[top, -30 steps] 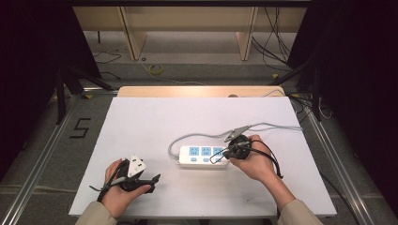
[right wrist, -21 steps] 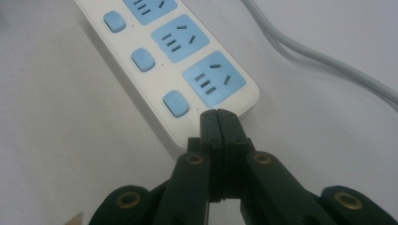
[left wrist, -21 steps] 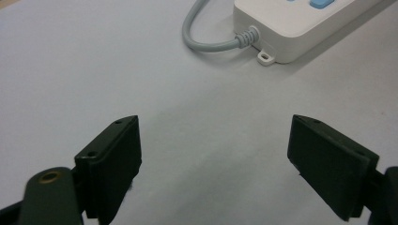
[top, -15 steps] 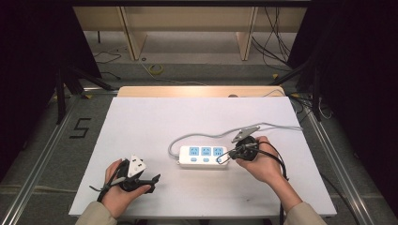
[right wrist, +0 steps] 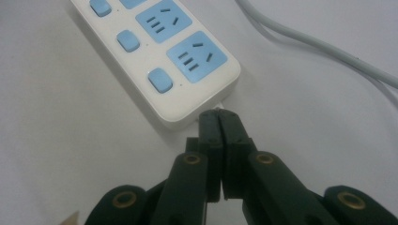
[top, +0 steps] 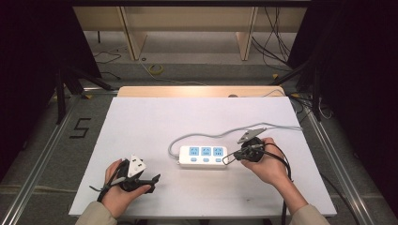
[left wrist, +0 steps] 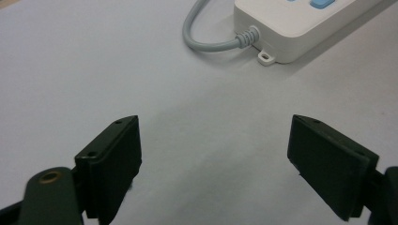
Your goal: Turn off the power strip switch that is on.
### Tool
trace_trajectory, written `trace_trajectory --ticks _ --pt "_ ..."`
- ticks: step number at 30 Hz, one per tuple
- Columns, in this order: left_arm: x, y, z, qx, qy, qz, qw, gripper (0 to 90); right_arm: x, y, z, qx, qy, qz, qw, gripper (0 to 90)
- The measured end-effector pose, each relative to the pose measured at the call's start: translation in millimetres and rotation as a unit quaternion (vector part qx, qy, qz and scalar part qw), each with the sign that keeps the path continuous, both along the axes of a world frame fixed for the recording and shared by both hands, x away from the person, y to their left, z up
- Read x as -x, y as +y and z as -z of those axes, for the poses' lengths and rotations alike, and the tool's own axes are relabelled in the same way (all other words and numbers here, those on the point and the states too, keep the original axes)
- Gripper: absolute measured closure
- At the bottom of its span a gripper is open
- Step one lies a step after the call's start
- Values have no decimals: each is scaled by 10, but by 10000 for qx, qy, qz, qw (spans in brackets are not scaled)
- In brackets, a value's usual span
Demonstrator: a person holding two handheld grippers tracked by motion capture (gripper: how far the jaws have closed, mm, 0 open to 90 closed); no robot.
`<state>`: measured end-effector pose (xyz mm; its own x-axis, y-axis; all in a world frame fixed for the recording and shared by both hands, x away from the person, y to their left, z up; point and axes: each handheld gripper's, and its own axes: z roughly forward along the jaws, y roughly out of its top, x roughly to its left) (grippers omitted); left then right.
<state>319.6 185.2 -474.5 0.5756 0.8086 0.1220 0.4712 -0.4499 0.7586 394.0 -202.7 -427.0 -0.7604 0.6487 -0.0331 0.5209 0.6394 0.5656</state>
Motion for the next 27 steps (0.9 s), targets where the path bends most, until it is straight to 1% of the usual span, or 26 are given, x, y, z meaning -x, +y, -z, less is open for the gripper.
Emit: trace_trajectory --ticks 3,8,16,22,23,27 --pt "0 2 -1 -3 -5 -2 10000 176 7 -33 -1 -7 -35 -20 10000 885" --pt "0 1 -2 -2 -4 -1 10000 176 34 -85 -4 -23 -76 33 10000 866" --pt "-1 -1 2 -1 1 -3 10000 177 64 -217 21 -147 -77 153 9997 815" --pt "0 -1 4 0 8 -5 10000 177 91 -315 64 -241 -142 237 9993 759" --pt "0 -1 4 2 8 -7 10000 177 100 -331 69 -275 -121 266 9992 748" --pt "0 0 5 -4 14 -7 10000 177 126 -401 103 -357 -160 311 9988 682"
